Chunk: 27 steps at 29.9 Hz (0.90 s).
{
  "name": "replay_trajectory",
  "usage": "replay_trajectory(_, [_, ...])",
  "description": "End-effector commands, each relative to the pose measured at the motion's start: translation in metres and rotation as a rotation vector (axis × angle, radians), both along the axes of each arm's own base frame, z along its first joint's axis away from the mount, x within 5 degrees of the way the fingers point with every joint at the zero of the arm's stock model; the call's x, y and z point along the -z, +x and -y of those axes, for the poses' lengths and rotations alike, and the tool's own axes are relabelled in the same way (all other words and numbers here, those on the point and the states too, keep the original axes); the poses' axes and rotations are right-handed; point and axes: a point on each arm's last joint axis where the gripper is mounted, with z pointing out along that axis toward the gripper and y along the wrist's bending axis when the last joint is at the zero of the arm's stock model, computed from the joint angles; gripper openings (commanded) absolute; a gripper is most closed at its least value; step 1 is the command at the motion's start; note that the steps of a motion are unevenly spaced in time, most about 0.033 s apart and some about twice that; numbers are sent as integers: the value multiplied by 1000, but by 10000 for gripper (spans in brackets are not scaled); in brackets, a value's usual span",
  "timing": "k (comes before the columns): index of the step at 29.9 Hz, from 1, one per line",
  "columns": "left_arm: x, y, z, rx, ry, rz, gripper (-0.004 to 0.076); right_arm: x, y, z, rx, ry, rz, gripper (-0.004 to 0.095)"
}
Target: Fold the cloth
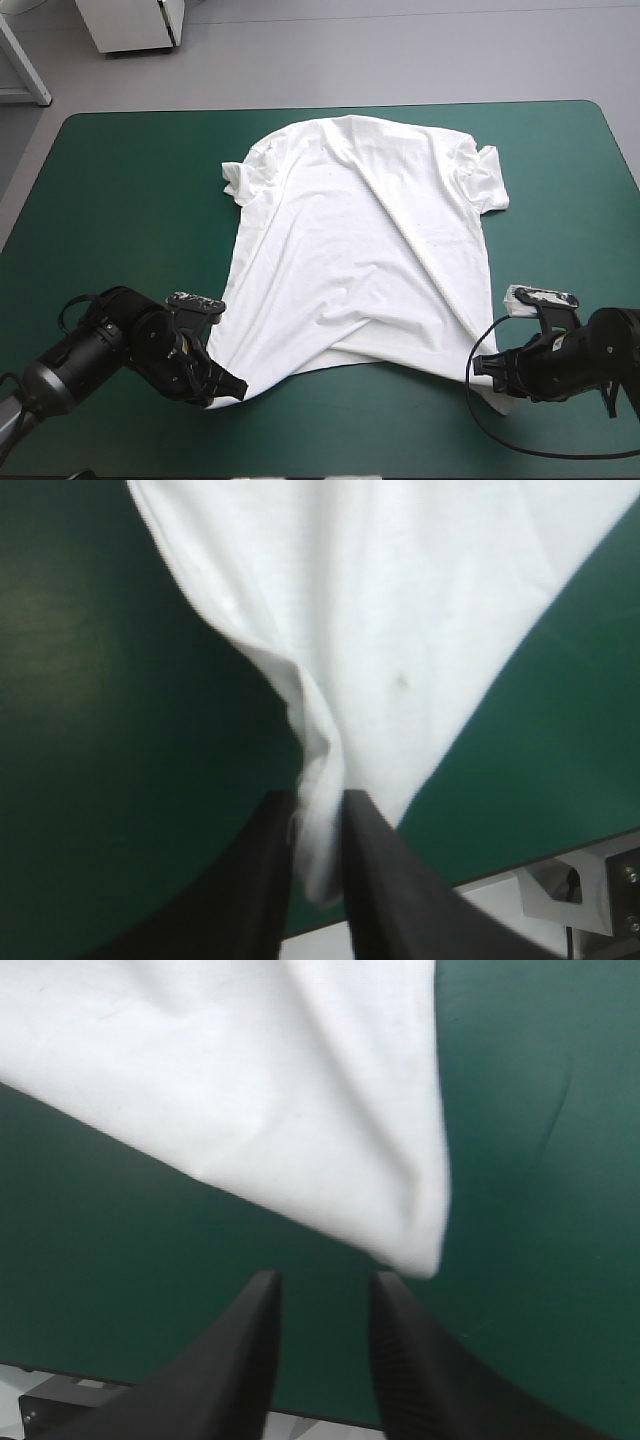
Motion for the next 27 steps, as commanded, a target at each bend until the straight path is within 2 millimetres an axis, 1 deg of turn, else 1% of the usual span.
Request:
replay_trajectory(1, [-19,-2,1,20,-16,7,334,-16,0,-2,8,39,34,576])
replay_trajectory(2, [-24,-1,2,20,-27,19,400,-19,1,-2,14,42,43,597])
replay_trajectory(3, [-30,1,3,20,-41,41,454,-24,2,-2,13,42,63,593])
replay_trajectory(5, [-48,7,5,19,-60,111,496,-39,6,-1,16,33,119,556])
replay_trajectory(7, [-66,15,3,4,-49,200,486,-58,10,1,25,10,189,507])
replay_trajectory(10, [-93,33,-3,-11,23,353,456,-83,20,7,29,-64,273,492])
replay_trajectory(13, [-105,55,-6,-34,85,413,435,-99,38,13,36,-140,309,492])
replay_trajectory(15, [-106,77,-6,-40,94,409,426,-102,54,12,36,-153,301,492])
replay_trajectory(18, [-99,113,-5,-74,68,399,424,-105,80,10,36,-155,288,492])
replay_trajectory(20, [-93,138,-6,-107,58,406,424,-104,98,8,36,-153,276,492])
replay_trajectory(22, [-89,157,-7,-113,63,399,424,-103,112,6,35,-150,269,492])
replay_trajectory(23, [-83,168,-5,-94,70,382,424,-102,120,6,39,-149,262,491])
replay_trajectory(24, [-82,176,-2,-81,70,377,424,-100,126,5,38,-150,255,491])
replay_trajectory(27, [-68,203,7,-52,80,344,424,-99,142,2,38,-132,249,491])
